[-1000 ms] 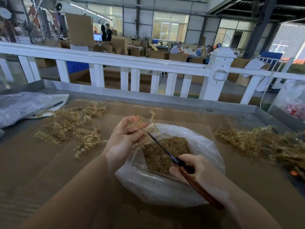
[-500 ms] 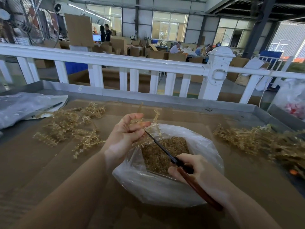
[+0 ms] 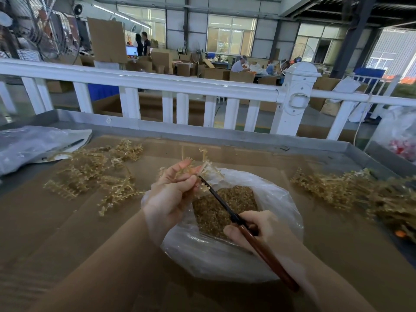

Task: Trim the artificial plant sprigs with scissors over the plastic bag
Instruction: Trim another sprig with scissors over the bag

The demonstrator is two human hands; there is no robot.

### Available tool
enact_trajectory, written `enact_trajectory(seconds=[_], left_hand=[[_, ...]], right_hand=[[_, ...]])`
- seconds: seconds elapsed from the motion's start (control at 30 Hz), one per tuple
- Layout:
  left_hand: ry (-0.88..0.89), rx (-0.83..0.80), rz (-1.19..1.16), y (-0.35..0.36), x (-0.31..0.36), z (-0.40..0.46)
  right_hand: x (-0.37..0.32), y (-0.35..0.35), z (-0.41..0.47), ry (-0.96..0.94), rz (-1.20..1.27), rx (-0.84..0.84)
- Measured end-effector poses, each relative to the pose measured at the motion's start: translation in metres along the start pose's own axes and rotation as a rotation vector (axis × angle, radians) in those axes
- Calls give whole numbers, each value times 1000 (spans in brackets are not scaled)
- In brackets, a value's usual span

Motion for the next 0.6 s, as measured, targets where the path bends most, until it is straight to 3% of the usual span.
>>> enact_trajectory(seconds=[0.17, 0.6], left_hand=[[-6, 37, -47, 3, -5, -4], [204, 53, 285, 2, 1, -10]], right_hand=[[-4, -1, -2, 20, 30, -3], [-9, -1, -4, 88, -54, -21]])
Point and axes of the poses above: each hand's wrist, its own z-axis towards the middle knuckle, its own y-axis out of the palm, x = y × z, the point moved 4 cm from there along z, towards the middle knuckle, and after that the axes turned 9 degrees about z, right-handed, at the moved point
